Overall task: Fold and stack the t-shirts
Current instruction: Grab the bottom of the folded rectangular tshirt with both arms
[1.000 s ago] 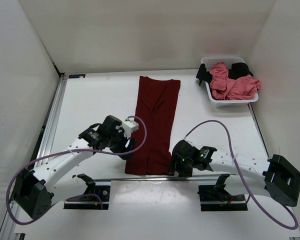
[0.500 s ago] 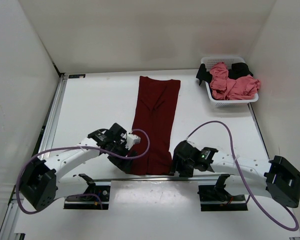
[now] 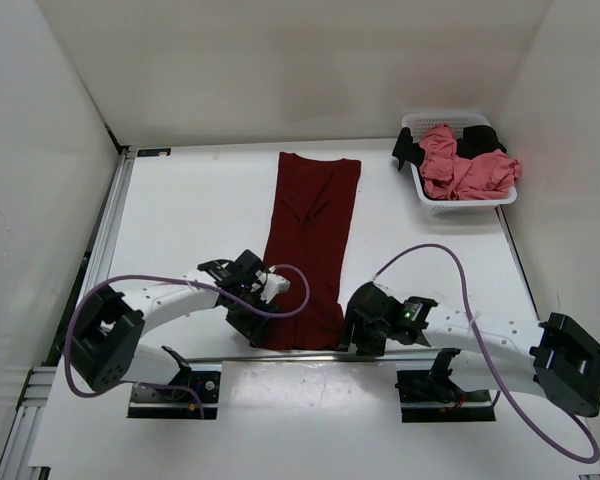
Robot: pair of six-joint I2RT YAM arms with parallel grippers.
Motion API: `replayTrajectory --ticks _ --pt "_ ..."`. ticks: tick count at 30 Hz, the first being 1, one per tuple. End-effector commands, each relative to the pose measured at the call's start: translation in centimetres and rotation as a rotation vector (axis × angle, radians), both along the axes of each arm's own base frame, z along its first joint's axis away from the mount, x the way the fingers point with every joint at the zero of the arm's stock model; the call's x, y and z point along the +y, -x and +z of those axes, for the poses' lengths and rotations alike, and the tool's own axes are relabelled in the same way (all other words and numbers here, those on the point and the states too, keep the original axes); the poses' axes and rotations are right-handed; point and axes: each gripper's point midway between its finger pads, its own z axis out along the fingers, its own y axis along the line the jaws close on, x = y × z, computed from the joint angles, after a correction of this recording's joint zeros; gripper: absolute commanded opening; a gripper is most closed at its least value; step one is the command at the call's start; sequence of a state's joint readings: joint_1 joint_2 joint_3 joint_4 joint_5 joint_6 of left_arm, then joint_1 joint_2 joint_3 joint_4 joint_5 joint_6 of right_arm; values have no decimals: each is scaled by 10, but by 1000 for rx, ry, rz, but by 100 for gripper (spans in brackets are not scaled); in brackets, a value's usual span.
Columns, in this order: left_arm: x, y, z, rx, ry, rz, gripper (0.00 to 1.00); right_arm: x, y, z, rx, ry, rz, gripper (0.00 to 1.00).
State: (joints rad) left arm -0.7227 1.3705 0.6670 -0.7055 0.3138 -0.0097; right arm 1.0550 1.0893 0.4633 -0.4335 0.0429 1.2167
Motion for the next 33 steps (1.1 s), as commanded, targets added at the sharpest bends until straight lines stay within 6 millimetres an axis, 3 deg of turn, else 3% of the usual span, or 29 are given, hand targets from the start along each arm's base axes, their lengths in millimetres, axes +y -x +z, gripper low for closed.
replayTrajectory --ticks 1,3,7,9,14,15,20,24,27,30,33 --pt "15 1 -16 -31 -65 -5 58 -4 -4 -8 -18 25 -7 63" --pt "12 7 -13 -18 -32 -11 55 0 -4 -8 -15 14 -3 63" --pt "-4 -5 2 -50 25 -15 44 -1 -2 -13 -5 31 19 62" --pt "-6 -4 0 -28 23 -18 42 -3 -4 -18 -18 52 36 62" --pt "-11 -8 -1 -18 28 -21 21 0 -17 -17 -66 86 69 59" --pt "-14 -10 1 -25 35 -21 10 -2 -16 -20 -63 100 81 59" --pt "-15 -12 6 -35 43 -21 10 22 -26 0 -120 11 173 57" --pt "0 2 7 -23 3 -25 10 42 -22 38 -160 -103 289 55" --pt "10 11 4 -13 -18 -23 10 39 -18 52 -176 -110 303 57" --pt "15 14 3 -12 -33 -21 10 30 -24 51 -197 -62 279 58" --pt "15 13 4 -19 -27 -21 10 27 -28 38 -174 -22 292 58"
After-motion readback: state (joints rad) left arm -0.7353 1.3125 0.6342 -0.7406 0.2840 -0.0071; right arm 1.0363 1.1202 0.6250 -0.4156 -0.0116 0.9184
